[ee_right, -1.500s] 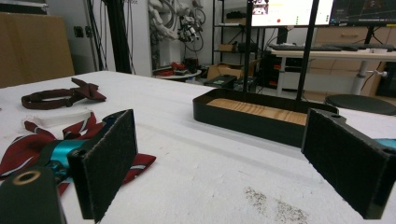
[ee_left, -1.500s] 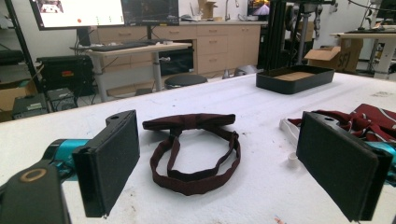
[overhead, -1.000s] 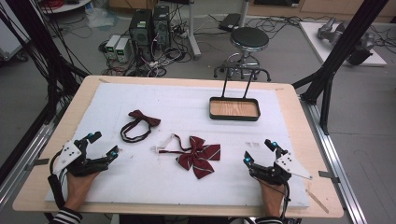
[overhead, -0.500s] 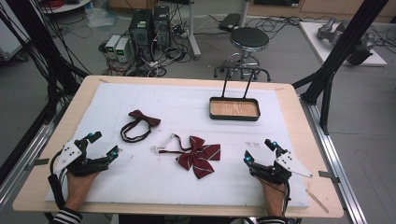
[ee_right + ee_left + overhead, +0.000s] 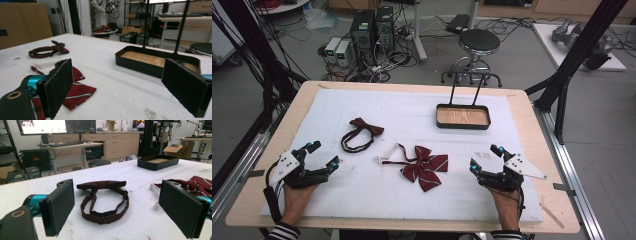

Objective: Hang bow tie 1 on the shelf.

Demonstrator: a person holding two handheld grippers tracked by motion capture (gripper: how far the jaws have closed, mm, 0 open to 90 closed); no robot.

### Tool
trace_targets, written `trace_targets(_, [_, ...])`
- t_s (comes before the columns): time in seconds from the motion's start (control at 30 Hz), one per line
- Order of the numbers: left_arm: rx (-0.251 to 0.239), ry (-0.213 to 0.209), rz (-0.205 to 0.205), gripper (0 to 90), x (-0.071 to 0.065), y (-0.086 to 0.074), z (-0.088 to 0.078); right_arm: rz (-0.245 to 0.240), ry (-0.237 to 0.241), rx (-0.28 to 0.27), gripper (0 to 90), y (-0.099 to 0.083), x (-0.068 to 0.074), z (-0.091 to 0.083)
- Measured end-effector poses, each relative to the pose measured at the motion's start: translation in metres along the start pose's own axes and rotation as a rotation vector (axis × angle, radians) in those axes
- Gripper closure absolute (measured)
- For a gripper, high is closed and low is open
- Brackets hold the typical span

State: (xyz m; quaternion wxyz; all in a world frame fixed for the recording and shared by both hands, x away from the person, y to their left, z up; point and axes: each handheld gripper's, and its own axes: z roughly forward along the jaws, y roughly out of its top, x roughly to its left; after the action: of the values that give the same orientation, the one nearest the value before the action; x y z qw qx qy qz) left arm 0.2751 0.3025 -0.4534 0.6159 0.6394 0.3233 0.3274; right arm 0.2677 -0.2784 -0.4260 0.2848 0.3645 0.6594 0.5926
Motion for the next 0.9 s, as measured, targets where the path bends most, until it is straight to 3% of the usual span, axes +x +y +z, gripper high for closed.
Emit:
trace_targets(0.33, [0.001,-0.001,0.002,13.7,0.0,0.0,0.0,-0.034,0.116,0.077,9.8,0.026,0.009,0.017])
trace_targets(0.67, [0.001,-0.001,0.0,13.8,0.0,0.0,0.0,-0.086,0.233,0.231,9.8,0.043,0.025,0.046])
trace_targets(0.9, [0.001,-0.002,0.0,13.8,0.0,0.0,0.0,-0.156,0.303,0.338,9.9,0.053,0.043,0.068])
